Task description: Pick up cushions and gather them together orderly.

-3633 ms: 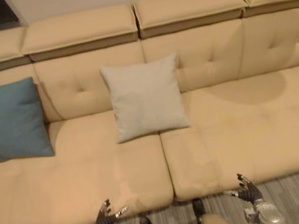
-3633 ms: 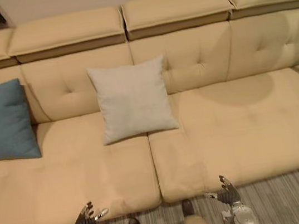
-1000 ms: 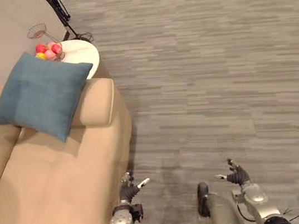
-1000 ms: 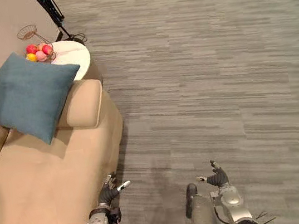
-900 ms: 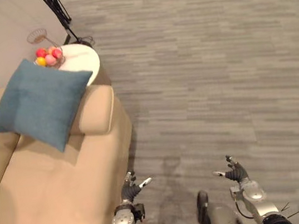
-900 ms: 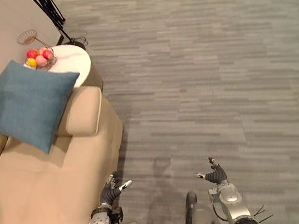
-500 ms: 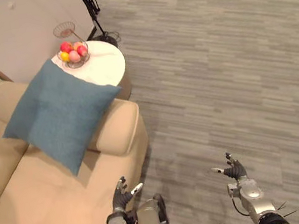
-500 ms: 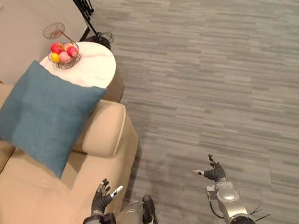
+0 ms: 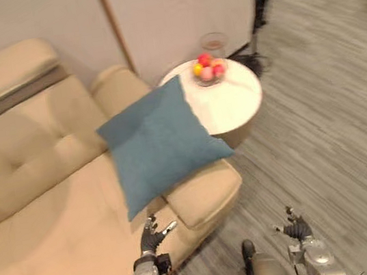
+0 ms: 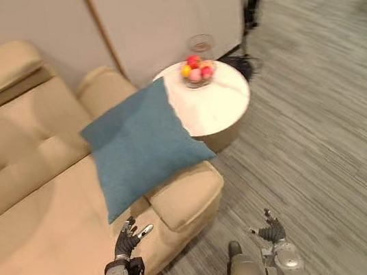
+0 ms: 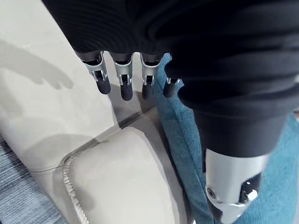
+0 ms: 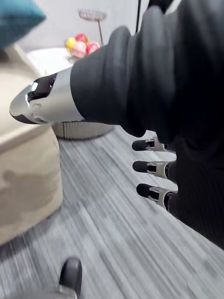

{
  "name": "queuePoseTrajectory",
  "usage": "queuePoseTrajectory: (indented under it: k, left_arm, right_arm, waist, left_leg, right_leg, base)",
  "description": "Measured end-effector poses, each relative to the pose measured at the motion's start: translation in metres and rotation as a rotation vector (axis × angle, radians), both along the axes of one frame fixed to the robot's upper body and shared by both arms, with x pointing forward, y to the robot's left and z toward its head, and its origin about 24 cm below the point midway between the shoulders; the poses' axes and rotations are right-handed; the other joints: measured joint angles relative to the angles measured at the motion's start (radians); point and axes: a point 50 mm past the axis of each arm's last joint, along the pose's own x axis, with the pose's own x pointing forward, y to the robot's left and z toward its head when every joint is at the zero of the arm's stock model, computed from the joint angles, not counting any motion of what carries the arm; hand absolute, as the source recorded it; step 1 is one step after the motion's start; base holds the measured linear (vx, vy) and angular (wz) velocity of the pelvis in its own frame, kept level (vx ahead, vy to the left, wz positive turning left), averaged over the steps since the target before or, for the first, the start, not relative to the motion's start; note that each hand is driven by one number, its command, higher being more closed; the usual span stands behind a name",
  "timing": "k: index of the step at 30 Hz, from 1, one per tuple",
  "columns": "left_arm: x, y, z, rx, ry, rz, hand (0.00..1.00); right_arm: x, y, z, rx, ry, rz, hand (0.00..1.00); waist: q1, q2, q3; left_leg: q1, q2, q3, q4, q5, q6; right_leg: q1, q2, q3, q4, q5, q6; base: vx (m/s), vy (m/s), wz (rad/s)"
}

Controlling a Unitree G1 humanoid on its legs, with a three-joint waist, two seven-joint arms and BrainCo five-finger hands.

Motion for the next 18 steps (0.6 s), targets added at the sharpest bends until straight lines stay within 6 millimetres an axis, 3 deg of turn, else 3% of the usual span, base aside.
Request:
queuePoseTrajectory:
  k: [1,2,3,4,5,7,11,15,18]
  left_arm:
    - [0.001,-0.001,0.000,-0.004,-0.003,0.001,0.00]
    - [0.002,-0.004,0.001,-0.016,-0.006,0.004,0.00]
    - [0.002,-0.005,0.001,-0.020,-0.007,0.004,0.00]
    - [0.002,-0.006,0.001,-0.022,-0.008,0.002,0.00]
    - [0.003,-0.006,0.001,-0.017,-0.009,-0.007,0.00]
    - [0.003,-0.003,0.001,-0.001,-0.005,-0.020,0.00]
    - [-0.009,0.011,-0.004,0.041,0.033,-0.024,0.00]
    - [-0.017,0.026,-0.005,0.078,0.057,-0.012,0.00]
    - [-0.020,0.029,-0.005,0.087,0.060,-0.011,0.00]
  right_arm:
    - [0.001,0.001,0.002,0.003,-0.017,0.000,0.00]
    - [-0.002,-0.001,0.001,0.013,-0.018,-0.030,0.00]
    - [-0.004,-0.002,0.001,0.016,-0.016,-0.040,0.00]
    - [-0.005,-0.003,0.000,0.020,-0.016,-0.049,0.00]
    - [-0.004,-0.005,0.002,0.012,-0.025,-0.062,0.00]
    - [-0.007,-0.003,-0.001,0.026,-0.014,-0.080,0.00]
    - [-0.011,0.005,-0.008,0.060,0.015,-0.096,0.00]
    - [-0.011,-0.005,-0.006,0.053,0.007,-0.143,0.00]
    - [0.000,-0.015,0.001,0.031,-0.028,-0.156,0.00]
  waist:
    - [0.001,-0.006,0.004]
    - [-0.001,-0.011,0.007]
    - [0.001,-0.015,0.009]
    - [0.004,-0.010,0.006]
    - [0.004,-0.007,0.001]
    - [0.001,-0.022,-0.006]
    - [0.005,-0.038,-0.013]
    - [0.004,-0.041,-0.016]
    - [-0.006,-0.060,-0.019]
  left_leg:
    - [-0.017,0.022,0.070,0.012,0.022,-0.037]
    - [-0.045,0.073,0.220,0.058,0.028,-0.047]
    - [-0.058,0.096,0.285,0.071,0.022,-0.035]
    - [-0.076,0.148,0.430,0.075,0.017,0.006]
    - [-0.095,0.180,0.562,0.044,0.050,0.063]
    - [-0.100,0.169,0.649,-0.015,0.072,0.092]
    - [-0.094,0.121,0.669,-0.105,0.111,0.112]
    - [-0.043,0.093,0.690,-0.183,0.140,0.116]
    - [-0.036,0.073,0.717,-0.200,0.128,0.119]
  right_leg:
    - [0.033,-0.011,-0.044,-0.012,-0.009,-0.014]
    - [0.094,-0.020,-0.112,-0.048,-0.025,-0.024]
    - [0.112,-0.021,-0.135,-0.059,-0.030,-0.029]
    - [0.140,-0.021,-0.184,-0.072,-0.034,-0.029]
    - [0.145,-0.025,-0.226,-0.078,-0.038,-0.022]
    - [0.145,-0.044,-0.270,-0.103,-0.038,-0.003]
    - [0.158,-0.055,-0.299,-0.166,-0.001,0.013]
    - [0.156,-0.066,-0.273,-0.156,0.007,0.012]
    - [0.074,-0.108,-0.226,-0.011,-0.065,0.027]
  base:
    - [0.16,-0.228,1.52]
    - [0.11,-0.134,1.52]
    - [0.09,-0.118,1.52]
    - [0.04,-0.061,1.18]
    - [0.03,-0.037,1.11]
    - [0.01,0.039,1.02]
    - [-0.01,0.053,0.37]
    - [-0.05,0.006,-0.13]
    - [-0.09,-0.016,-0.24]
